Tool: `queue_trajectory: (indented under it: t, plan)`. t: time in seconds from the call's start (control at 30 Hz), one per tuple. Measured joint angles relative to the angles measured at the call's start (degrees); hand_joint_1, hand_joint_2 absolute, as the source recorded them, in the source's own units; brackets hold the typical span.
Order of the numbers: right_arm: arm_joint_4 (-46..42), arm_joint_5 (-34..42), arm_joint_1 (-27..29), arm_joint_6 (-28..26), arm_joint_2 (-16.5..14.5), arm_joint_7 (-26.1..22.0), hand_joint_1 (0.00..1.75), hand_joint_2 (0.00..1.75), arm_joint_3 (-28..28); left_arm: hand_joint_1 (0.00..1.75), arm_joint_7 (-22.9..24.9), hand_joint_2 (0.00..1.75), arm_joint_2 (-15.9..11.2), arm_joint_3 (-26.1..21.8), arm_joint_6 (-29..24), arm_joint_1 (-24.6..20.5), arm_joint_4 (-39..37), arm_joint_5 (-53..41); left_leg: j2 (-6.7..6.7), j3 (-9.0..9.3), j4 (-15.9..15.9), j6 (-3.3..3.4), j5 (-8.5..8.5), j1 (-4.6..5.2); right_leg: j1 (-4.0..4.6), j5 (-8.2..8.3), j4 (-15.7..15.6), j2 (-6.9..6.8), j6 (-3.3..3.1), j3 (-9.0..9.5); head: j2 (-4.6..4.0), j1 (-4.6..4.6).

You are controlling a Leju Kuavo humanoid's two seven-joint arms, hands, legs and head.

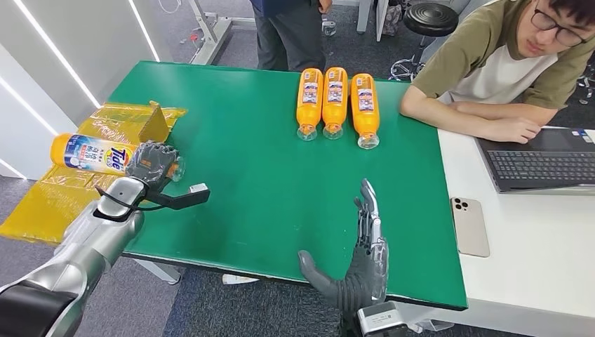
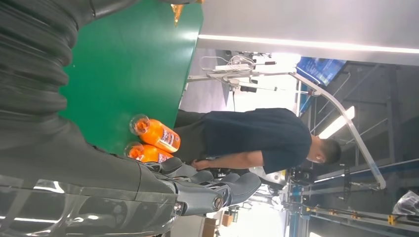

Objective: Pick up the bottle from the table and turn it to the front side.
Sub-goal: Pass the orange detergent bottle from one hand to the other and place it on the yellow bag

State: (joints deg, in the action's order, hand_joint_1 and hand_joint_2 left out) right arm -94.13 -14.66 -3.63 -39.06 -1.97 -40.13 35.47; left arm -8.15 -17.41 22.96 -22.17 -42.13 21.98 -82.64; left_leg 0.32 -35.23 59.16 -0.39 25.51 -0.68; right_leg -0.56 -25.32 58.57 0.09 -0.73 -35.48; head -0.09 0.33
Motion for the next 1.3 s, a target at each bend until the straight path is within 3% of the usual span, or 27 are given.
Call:
queue_trajectory:
  t: [0.17,0.33,0.57,0.7,0.73,0.87,1.07,1.3]
  plan:
    - [-0.14,-0.08,0.06,0.0,0.0,0.0,0.0,1.75,0.0,1.75,0.65,1.75,0.73,1.18,3.82,1.08,-1.83,-1.41,-0.02,0.0,0.0,0.0,0.0,0.0,0.0,0.0,0.0,-0.01,0.0,0.0,0.0,0.0]
    - [-0.14,-0.08,0.03,0.0,0.0,0.0,0.0,1.75,0.05,1.75,-2.03,1.75,1.99,2.06,7.76,2.55,-3.24,-2.19,-0.01,-0.01,0.0,-0.05,0.04,0.0,0.0,0.0,-0.01,-0.01,0.0,0.0,0.0,-0.01]
    - [-0.12,0.04,-0.06,0.0,0.01,0.0,0.0,1.75,0.17,1.75,-1.63,1.75,3.25,2.26,9.61,2.83,-3.95,-2.25,-0.07,0.01,0.0,-0.05,0.04,0.01,-0.01,-0.01,-0.01,-0.09,0.0,0.05,0.0,0.0]
    - [-0.1,0.33,-0.13,0.0,0.13,0.0,0.0,1.75,0.29,0.73,-1.27,1.75,4.03,2.27,9.81,2.9,-4.22,-2.06,-0.11,0.03,-0.01,-0.06,0.03,0.01,-0.01,-0.01,0.0,-0.16,0.0,0.1,0.0,-0.01]
    - [-0.09,0.59,-0.17,0.0,0.18,0.0,0.0,1.75,0.36,0.73,-1.17,1.75,4.2,2.27,9.82,2.91,-4.25,-1.97,-0.12,0.04,-0.01,-0.06,0.03,0.01,-0.01,-0.01,0.0,-0.18,0.0,0.12,0.0,-0.01]
    - [-0.08,1.11,-0.32,0.0,0.37,0.0,0.0,1.75,0.66,0.0,-0.91,1.75,4.67,2.26,9.72,2.9,-4.28,-1.67,-0.15,0.07,-0.01,-0.06,0.02,0.01,-0.02,-0.01,0.01,-0.22,0.0,0.17,0.0,0.0]
    - [-0.08,1.98,-0.56,0.0,0.71,0.0,0.0,1.75,1.27,0.0,-1.98,1.75,4.95,1.92,7.09,3.1,-4.28,1.29,-0.15,0.14,-0.01,-0.06,0.03,0.03,-0.04,-0.01,0.0,-0.21,0.0,0.24,0.0,-0.01]
    - [-0.08,3.12,-0.52,0.0,1.37,0.0,0.0,1.75,1.86,0.0,-10.36,1.75,5.51,-2.56,-1.77,4.95,-4.27,9.0,-0.11,0.13,-0.01,-0.06,0.03,0.02,-0.03,-0.01,0.0,-0.16,-0.01,0.19,0.0,0.0]
